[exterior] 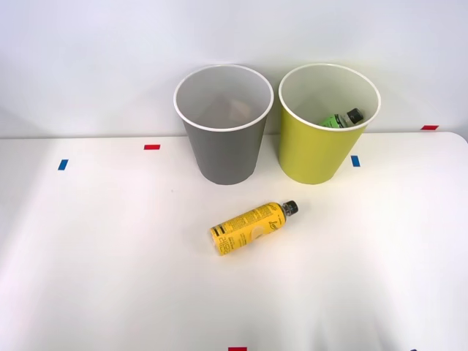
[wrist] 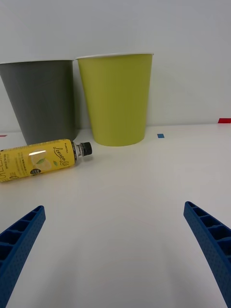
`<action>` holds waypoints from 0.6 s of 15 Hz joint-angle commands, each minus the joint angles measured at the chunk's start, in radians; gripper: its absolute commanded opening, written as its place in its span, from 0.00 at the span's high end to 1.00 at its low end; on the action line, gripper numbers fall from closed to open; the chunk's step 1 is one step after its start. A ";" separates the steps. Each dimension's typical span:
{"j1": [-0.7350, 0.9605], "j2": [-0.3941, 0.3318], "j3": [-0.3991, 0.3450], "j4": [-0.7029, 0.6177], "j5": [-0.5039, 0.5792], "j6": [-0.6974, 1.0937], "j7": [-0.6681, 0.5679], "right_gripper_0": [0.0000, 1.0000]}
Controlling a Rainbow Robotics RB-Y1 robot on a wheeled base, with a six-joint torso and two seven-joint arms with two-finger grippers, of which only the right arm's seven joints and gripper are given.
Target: Put cans in the gray bin, plastic bottles in the light green bin
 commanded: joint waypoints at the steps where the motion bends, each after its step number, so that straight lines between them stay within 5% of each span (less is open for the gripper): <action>1: 0.000 0.000 0.000 0.000 0.000 0.000 0.000 0.00; 9: 0.000 0.000 0.000 0.000 0.000 0.000 0.000 0.00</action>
